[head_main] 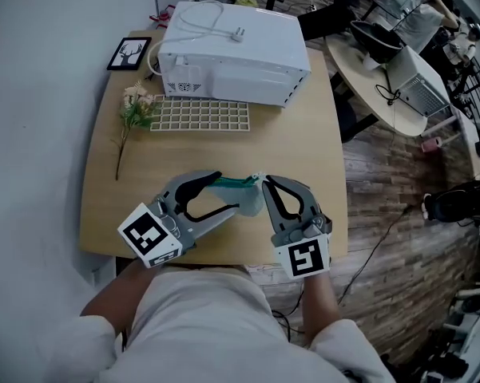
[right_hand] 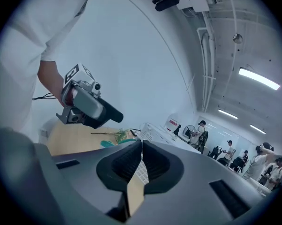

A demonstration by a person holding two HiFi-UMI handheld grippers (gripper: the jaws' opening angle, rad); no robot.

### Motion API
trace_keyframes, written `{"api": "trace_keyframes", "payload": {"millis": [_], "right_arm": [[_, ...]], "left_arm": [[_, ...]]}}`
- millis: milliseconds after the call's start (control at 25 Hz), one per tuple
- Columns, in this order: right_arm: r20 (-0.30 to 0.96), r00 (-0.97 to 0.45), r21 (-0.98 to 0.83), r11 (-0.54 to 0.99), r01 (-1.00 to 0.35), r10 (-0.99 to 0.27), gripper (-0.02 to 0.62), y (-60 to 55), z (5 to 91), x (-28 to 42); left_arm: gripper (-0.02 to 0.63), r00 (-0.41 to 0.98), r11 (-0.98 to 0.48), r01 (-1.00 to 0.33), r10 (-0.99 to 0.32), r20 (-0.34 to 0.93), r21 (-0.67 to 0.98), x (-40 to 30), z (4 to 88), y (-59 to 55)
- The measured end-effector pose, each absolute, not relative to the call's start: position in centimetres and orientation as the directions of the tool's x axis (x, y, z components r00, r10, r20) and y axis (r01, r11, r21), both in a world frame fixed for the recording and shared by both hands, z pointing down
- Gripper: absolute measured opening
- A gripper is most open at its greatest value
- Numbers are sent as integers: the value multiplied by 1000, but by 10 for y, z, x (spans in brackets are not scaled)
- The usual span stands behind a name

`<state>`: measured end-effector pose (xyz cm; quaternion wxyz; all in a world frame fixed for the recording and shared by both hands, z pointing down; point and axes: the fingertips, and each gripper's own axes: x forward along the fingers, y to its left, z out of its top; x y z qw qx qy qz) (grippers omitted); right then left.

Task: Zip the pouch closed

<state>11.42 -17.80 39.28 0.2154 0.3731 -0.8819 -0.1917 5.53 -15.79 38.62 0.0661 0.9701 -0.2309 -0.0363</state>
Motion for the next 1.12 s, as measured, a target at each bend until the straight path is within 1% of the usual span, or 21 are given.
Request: {"api": "trace_keyframes", "payload": {"millis": [80, 160, 200, 400, 560, 680, 840, 960, 1000, 1120], "right_arm": [[252, -637, 505, 660, -556, -729, 14, -171, 389, 113], [261, -643, 519, 666, -536, -720, 14, -163, 384, 111], [262, -645, 530, 666, -525, -717, 12, -159, 382, 109], [288, -647, 594, 662, -458, -706, 12, -139, 374, 105], [312, -648, 614, 667, -421, -695, 14, -130, 373, 107], [317, -650, 621, 670, -408, -690, 12, -127, 373, 109], [327, -658, 625, 678, -388, -678, 12, -122, 374, 110], [346, -666, 620, 694, -366, -661, 14, -118, 377, 108], [352, -667, 619, 698, -360, -656, 14, -117, 379, 108], [358, -667, 619, 701, -355, -654, 14, -116, 380, 110]], "left_arm": [[257, 917, -912, -385, -396, -56, 142, 68, 377, -155], [219, 930, -927, -346, -359, -77, 149, 74, 368, -154], [211, 936, -932, -327, -343, -82, 157, 76, 364, -154], [163, 974, -954, -205, -221, -53, 218, 86, 357, -148], [152, 995, -949, -85, -97, -25, 303, 95, 358, -144], [152, 1000, -943, -3, -6, -8, 332, 105, 360, -139], [143, 997, -938, 52, 66, 28, 343, 114, 364, -136], [109, 990, -927, 104, 132, 54, 360, 116, 368, -131], [107, 987, -922, 119, 150, 58, 367, 117, 369, -129], [83, 983, -917, 138, 174, 61, 375, 117, 370, -127]]}}
